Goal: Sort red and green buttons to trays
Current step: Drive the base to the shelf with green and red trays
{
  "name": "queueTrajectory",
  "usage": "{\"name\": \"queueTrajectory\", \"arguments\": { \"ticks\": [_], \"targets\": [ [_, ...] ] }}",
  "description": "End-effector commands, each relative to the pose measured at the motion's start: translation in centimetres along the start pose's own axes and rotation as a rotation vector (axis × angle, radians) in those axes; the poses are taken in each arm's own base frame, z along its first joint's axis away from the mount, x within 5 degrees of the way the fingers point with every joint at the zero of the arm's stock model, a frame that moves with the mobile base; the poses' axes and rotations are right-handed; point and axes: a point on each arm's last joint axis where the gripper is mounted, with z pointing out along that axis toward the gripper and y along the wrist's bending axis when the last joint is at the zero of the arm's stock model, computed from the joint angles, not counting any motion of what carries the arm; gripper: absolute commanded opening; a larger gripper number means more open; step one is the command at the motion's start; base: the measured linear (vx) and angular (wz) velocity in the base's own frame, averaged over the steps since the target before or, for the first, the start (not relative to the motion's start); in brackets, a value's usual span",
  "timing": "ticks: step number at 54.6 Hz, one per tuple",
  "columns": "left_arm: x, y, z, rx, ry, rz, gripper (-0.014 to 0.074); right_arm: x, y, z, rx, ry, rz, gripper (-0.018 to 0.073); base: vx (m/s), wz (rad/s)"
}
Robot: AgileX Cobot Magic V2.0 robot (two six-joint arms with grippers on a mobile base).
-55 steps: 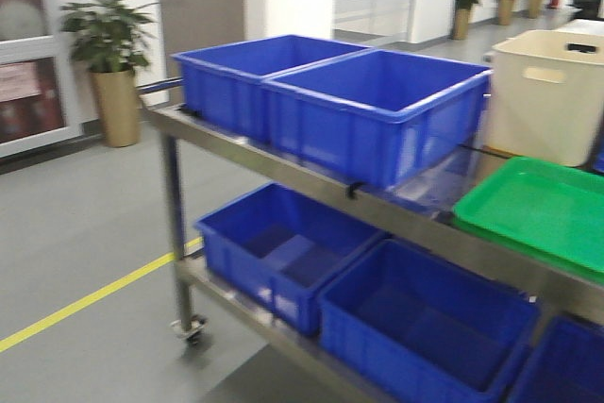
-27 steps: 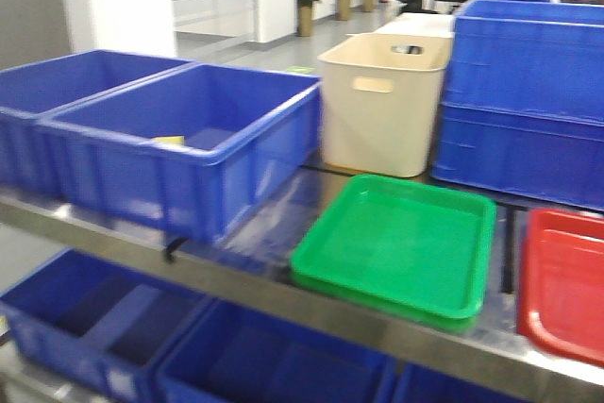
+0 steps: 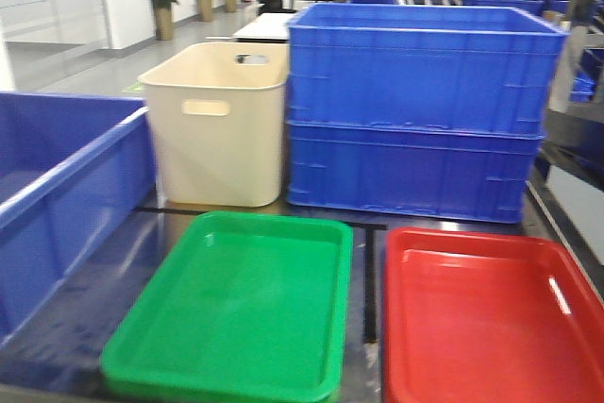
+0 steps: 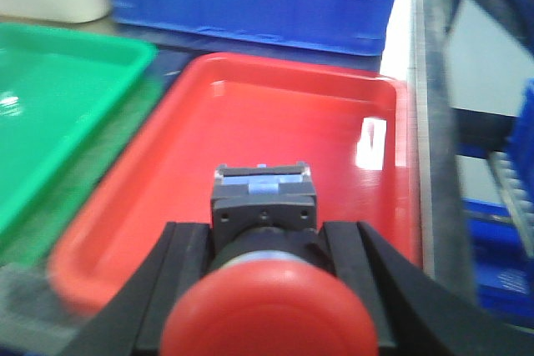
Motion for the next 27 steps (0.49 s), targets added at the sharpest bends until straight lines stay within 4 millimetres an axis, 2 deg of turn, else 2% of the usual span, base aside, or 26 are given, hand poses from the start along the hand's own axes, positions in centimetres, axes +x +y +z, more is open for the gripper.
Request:
{"name": "queueTrajectory", "arguments": {
  "ticks": [1, 14, 27],
  "targets": [
    [-1.54, -0.03, -0.33, -0.005, -0.106, -0.016, 0.0000, -1.62, 0.03, -0.53, -0.005, -0.117, -0.011, -0.0009, 0.24, -0.44],
    [-1.54, -0.03, -0.33, -0.005, -0.106, -0.016, 0.0000, -1.62, 0.03, -0.53, -0.005, -0.117, -0.011, -0.0009, 0.21, -0.33],
    [-1.54, -0.03, -0.33, -0.005, -0.106, -0.016, 0.0000, -1.62, 0.03, -0.53, -0.005, -0.117, -0.011, -0.0009, 0.16, -0.15]
  ]
}}
